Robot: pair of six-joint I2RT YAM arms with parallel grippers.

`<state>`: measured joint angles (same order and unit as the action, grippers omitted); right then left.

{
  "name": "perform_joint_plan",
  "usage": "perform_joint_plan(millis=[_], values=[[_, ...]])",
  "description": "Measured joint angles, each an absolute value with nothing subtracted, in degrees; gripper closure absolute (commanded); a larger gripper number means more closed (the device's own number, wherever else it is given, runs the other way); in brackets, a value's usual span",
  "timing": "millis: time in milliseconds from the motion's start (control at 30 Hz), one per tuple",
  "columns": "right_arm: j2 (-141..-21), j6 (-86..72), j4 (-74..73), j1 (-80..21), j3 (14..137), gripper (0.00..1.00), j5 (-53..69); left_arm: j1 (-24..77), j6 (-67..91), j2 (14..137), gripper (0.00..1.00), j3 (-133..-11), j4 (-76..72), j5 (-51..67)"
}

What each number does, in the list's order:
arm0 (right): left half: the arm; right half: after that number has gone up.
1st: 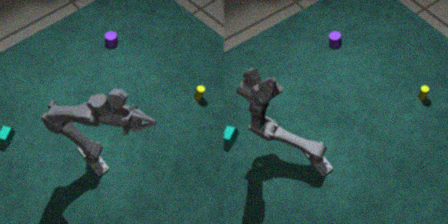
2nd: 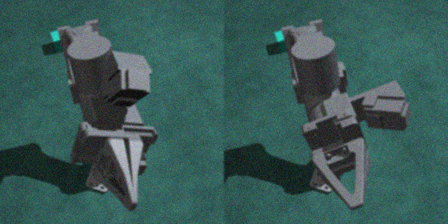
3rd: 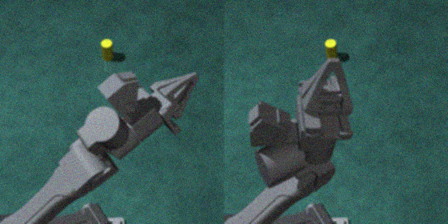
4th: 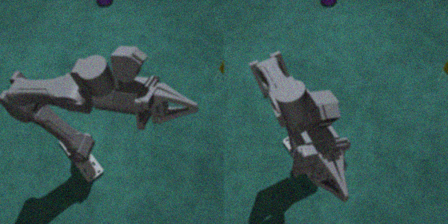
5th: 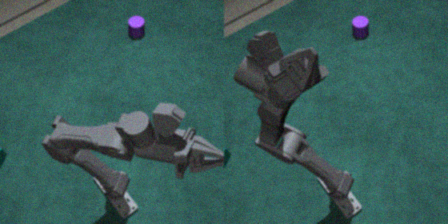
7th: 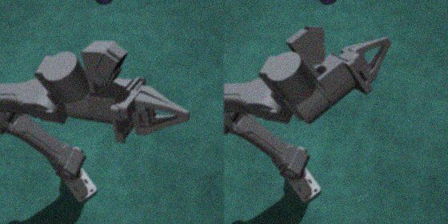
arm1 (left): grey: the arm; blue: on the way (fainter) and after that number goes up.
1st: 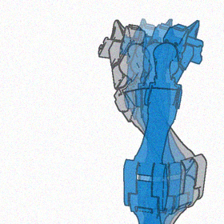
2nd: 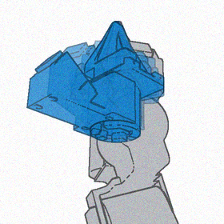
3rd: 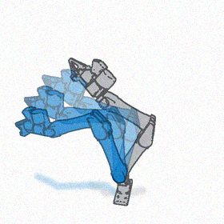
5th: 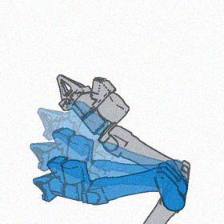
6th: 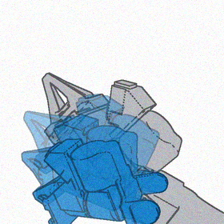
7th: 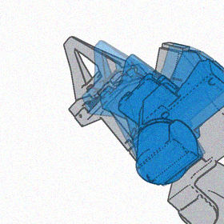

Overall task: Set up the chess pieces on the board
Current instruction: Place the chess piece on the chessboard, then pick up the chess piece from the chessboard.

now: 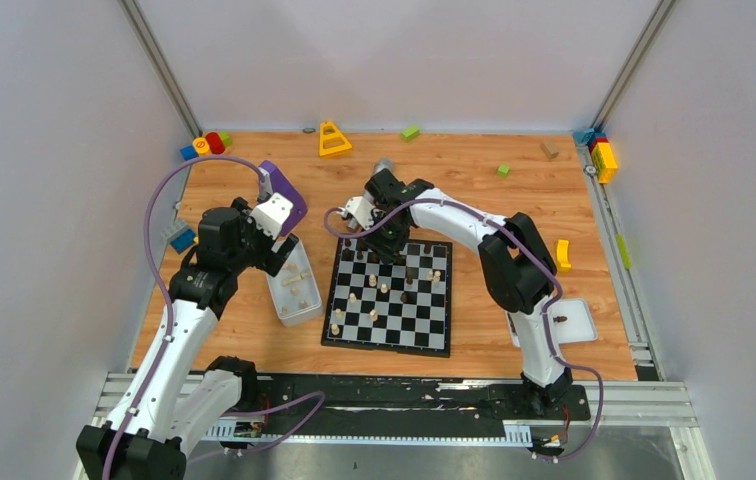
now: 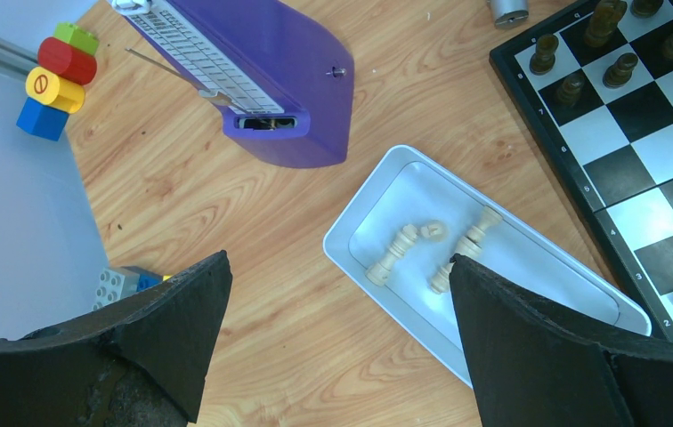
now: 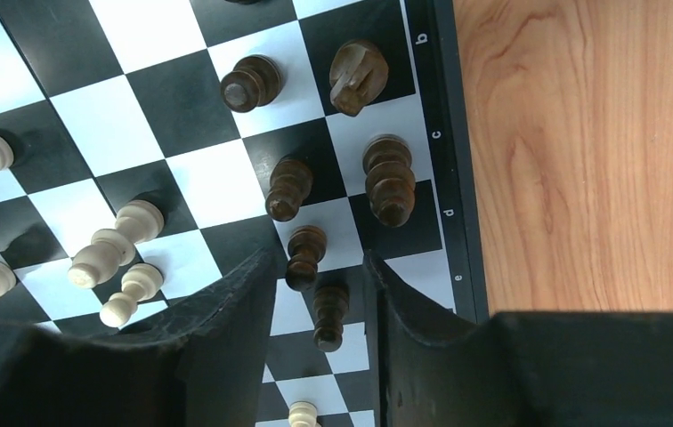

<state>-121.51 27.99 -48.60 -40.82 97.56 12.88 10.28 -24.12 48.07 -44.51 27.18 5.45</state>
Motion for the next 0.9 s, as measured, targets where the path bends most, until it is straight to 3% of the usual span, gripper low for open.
perform_joint_plan(millis=[233, 567, 900], values=[[-118.4, 27.2, -48.6, -40.6, 96.9, 0.53, 12.5, 10.3, -24.1, 48.1, 0.00, -44.5, 27.2, 5.5], [-102.2, 26.0, -48.1, -39.6, 85.3, 0.54, 12.7, 10.3, -24.1, 48.1, 0.00, -44.5, 27.2, 5.5], [-102.2, 25.1, -47.4, -39.6, 78.3, 0.54, 13.4, 10.3, -24.1, 48.1, 0.00, -44.5, 27.2, 5.5]])
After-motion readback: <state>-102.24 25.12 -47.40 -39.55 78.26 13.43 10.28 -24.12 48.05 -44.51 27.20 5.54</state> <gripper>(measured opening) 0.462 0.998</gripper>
